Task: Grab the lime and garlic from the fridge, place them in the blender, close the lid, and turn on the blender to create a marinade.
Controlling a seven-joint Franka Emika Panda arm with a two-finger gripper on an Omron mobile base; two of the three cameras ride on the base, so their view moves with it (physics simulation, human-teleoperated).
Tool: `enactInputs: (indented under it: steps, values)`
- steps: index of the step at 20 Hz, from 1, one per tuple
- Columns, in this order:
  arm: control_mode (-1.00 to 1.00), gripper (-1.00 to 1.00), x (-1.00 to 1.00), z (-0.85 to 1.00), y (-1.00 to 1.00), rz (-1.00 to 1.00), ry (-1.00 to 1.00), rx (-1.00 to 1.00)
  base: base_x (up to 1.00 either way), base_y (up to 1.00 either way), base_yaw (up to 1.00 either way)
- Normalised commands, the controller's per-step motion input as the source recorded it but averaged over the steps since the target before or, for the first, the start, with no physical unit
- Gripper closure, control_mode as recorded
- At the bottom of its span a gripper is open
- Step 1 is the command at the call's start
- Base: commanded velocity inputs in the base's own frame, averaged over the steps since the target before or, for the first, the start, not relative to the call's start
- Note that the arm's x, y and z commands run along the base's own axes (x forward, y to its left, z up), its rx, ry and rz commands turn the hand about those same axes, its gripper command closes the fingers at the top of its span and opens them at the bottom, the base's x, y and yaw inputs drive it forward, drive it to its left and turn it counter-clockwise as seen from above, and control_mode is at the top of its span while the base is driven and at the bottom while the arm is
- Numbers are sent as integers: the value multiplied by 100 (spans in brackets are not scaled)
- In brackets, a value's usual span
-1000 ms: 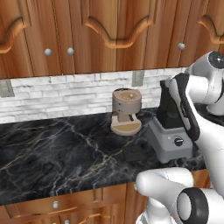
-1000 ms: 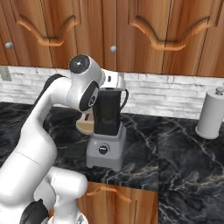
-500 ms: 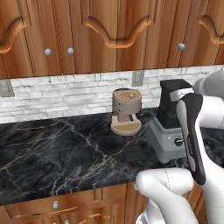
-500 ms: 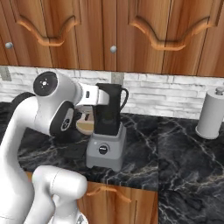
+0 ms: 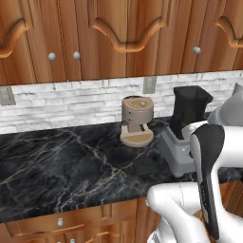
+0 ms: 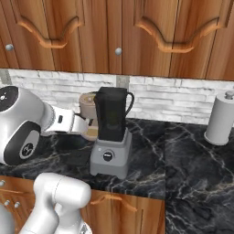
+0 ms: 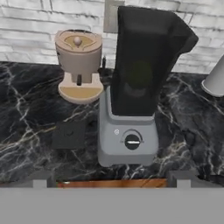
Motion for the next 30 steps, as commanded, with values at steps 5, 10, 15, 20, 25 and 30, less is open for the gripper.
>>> enactInputs:
  steps: [5, 10, 15, 20, 25, 30]
  values:
    - [-100, -100, -71, -41, 35, 0, 25, 0, 0, 0, 0]
    - [-100, -100, -66, -22, 20, 0, 5, 4, 0, 0, 0]
    - [-100, -100, -52, 0, 30, 1, 10, 4, 0, 0, 0]
    - [100, -100, 0, 0, 0, 0, 0, 0, -61, 94, 19]
    - [100, -100, 0, 0, 0, 0, 0, 0, -55, 100, 35]
    - [100, -100, 0, 0, 0, 0, 0, 0, -49, 100, 54]
